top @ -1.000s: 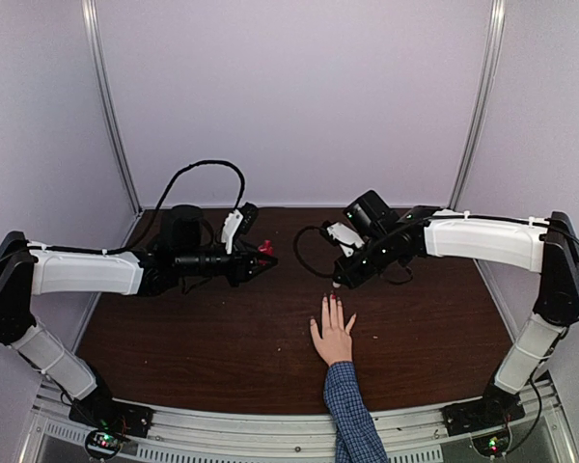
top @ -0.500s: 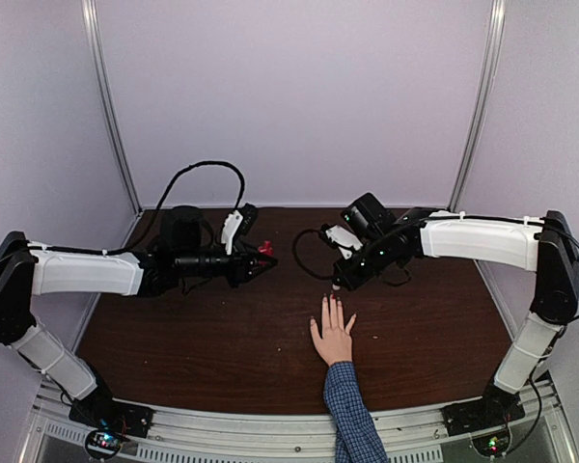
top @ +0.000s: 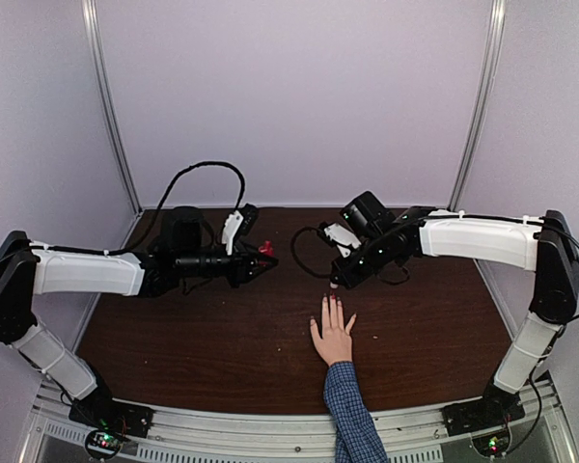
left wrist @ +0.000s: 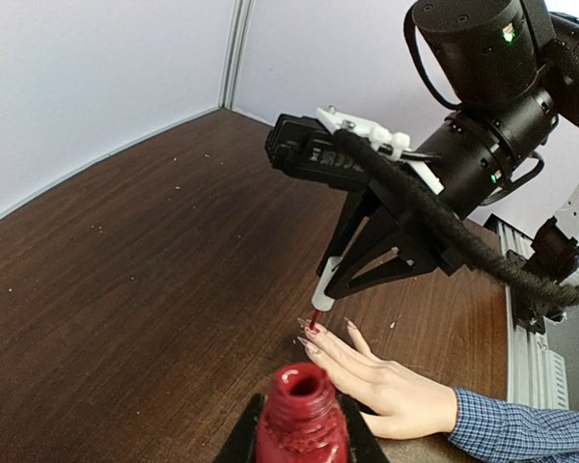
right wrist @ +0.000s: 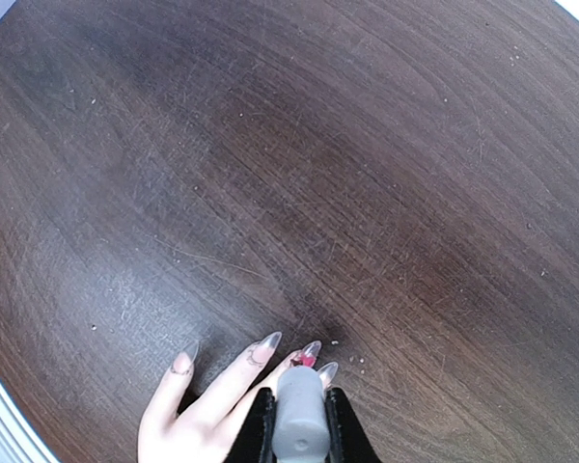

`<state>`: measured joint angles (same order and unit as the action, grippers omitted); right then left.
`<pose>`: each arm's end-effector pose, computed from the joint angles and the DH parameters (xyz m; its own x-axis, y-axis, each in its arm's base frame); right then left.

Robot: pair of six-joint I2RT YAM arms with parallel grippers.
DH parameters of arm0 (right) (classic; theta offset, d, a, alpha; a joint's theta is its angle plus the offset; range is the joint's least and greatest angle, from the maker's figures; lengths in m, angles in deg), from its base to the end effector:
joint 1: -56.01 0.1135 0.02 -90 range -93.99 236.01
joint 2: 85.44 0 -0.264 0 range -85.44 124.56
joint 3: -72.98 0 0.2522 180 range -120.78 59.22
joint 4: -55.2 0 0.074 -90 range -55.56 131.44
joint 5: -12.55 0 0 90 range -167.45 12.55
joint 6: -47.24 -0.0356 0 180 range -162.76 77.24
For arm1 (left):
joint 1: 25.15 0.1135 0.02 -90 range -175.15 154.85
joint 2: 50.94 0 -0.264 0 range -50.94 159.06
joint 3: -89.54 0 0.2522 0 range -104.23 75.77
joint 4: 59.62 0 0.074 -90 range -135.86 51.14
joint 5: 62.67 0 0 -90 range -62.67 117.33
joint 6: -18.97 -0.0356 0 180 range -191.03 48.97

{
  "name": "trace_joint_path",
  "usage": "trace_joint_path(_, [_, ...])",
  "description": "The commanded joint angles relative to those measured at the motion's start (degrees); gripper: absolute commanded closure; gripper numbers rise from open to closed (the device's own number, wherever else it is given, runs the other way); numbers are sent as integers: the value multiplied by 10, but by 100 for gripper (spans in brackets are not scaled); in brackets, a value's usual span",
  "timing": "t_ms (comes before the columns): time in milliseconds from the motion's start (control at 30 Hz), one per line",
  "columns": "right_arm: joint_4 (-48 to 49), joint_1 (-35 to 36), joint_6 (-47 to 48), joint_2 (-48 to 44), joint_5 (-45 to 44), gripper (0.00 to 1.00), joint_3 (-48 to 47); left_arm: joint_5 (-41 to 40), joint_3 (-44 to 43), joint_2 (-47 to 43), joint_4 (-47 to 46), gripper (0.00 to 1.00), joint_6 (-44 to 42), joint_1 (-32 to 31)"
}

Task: Paint the nails
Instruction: Paint the hand on the nail.

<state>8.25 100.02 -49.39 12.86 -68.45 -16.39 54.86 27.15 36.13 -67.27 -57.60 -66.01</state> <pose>0.2612 0.2600 0.2452 -0.6780 -0.4964 -0.5422 -0.6756 0.7115 0.1934 0.2438 -0.2327 0.2409 -0.4278 0.0977 -0.8986 0.8379 0.4156 -0.3537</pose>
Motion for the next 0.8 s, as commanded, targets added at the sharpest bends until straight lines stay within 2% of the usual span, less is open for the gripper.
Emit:
trace_joint_path(0, [5,2,-4,7,1,100,-15,11,0,6,-37,100,3,4])
trace_joint_path(767, [-7,2,-3,5,-28,100,-15,14,-5,11,-39,100,4,3])
